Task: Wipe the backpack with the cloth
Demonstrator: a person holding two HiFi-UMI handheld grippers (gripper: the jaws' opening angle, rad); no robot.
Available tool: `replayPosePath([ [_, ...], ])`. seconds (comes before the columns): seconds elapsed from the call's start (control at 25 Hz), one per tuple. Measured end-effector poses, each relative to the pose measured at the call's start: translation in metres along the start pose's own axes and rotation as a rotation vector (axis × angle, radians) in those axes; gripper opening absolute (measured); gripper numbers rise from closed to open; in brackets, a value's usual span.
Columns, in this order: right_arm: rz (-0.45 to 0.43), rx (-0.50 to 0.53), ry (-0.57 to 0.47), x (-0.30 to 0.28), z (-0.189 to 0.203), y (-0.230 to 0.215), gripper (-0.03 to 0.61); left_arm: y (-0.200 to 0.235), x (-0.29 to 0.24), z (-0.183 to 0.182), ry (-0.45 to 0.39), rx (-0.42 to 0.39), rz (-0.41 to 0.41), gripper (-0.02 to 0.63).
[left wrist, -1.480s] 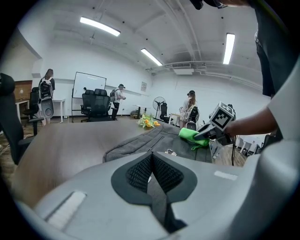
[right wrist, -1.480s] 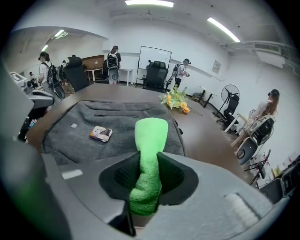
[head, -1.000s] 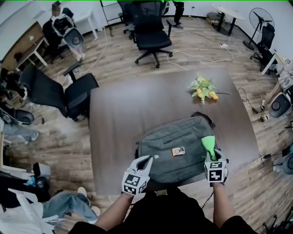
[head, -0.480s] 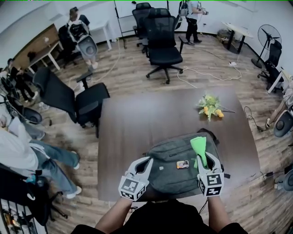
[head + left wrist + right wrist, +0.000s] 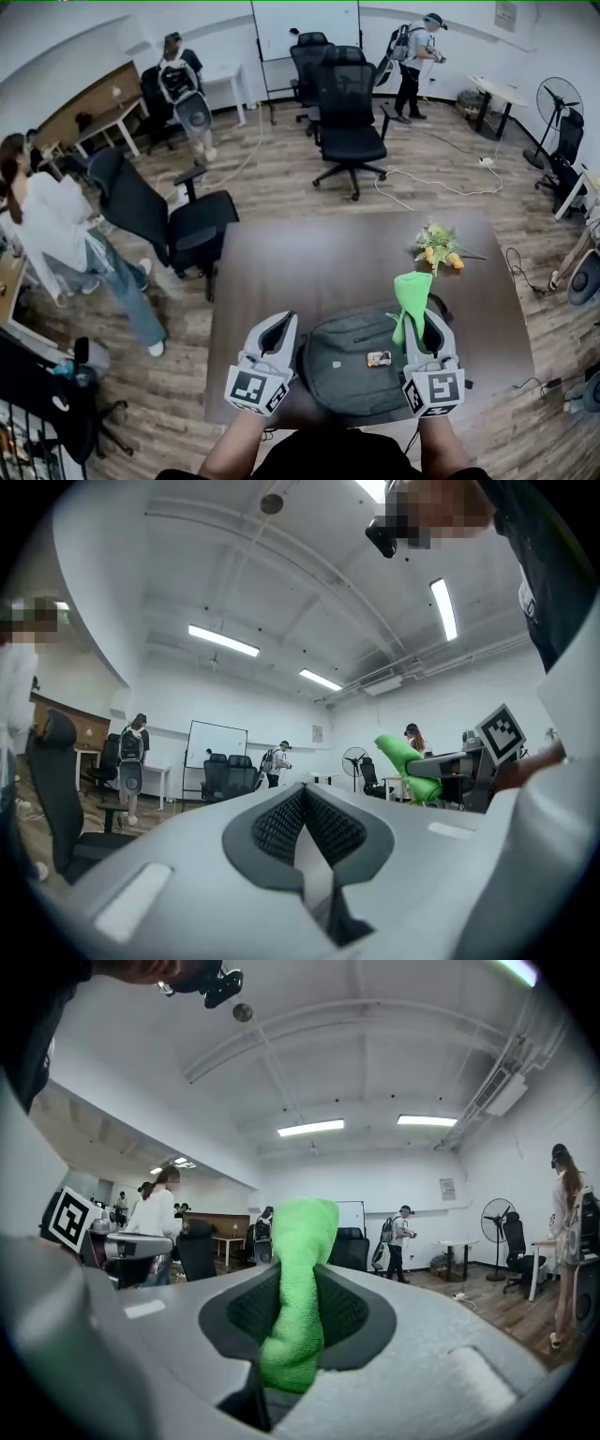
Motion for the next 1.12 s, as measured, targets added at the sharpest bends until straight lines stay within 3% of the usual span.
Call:
replayPosePath([
  [0.24,-0.006,0.031,-0.080,0.001,-0.021,0.010,0.089,-0.004,0.006,-0.015,-0.032,-0.021,0.000,0.019],
  [1.12,-0.027,0.039,-0.097,0.006,-0.016,0.018,0.089,-0.020,0.006,-0.013,-0.033,-0.010,0.034,0.019],
])
Point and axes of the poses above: the fingertips, and each gripper's own axes: x backward along the fingers, y to its left, z out of its underside, the point moved 4 cm from there along x, backward along the fingers, and after that the axes turned 10 degrees about -x, right-handed, at the moved point
